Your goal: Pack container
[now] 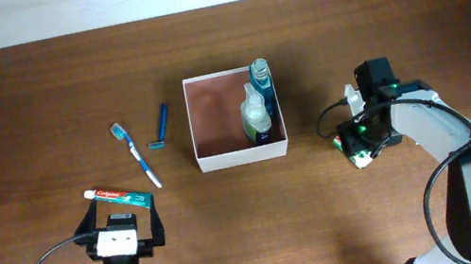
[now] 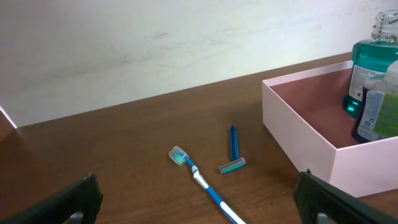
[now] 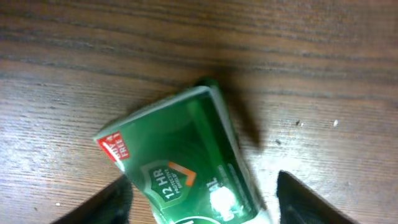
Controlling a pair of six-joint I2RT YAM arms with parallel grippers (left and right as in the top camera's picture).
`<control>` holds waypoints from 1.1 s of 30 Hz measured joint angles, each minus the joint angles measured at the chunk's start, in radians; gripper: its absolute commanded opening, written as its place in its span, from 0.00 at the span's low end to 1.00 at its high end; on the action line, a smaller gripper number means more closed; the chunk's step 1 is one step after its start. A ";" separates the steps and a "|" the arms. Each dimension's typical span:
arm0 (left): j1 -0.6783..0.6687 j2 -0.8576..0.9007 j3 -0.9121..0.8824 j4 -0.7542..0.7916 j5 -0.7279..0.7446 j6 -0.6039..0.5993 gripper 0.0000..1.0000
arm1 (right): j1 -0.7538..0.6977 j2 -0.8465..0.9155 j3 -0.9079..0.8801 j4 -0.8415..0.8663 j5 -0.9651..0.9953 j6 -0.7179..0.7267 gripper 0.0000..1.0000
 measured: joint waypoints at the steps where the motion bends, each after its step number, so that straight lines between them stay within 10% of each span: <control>1: 0.000 0.000 0.000 0.000 0.000 0.000 1.00 | 0.000 0.000 0.000 0.000 0.000 0.001 0.57; 19: 0.000 0.000 0.000 0.000 0.000 0.000 1.00 | 0.000 0.000 0.000 0.013 -0.054 0.010 0.35; 29: 0.000 0.000 0.000 0.000 0.000 0.000 1.00 | 0.000 0.000 0.000 0.026 -0.069 0.029 0.48; 33: 0.000 0.000 0.000 0.000 0.000 0.000 1.00 | 0.000 0.000 0.000 0.026 -0.069 0.028 0.38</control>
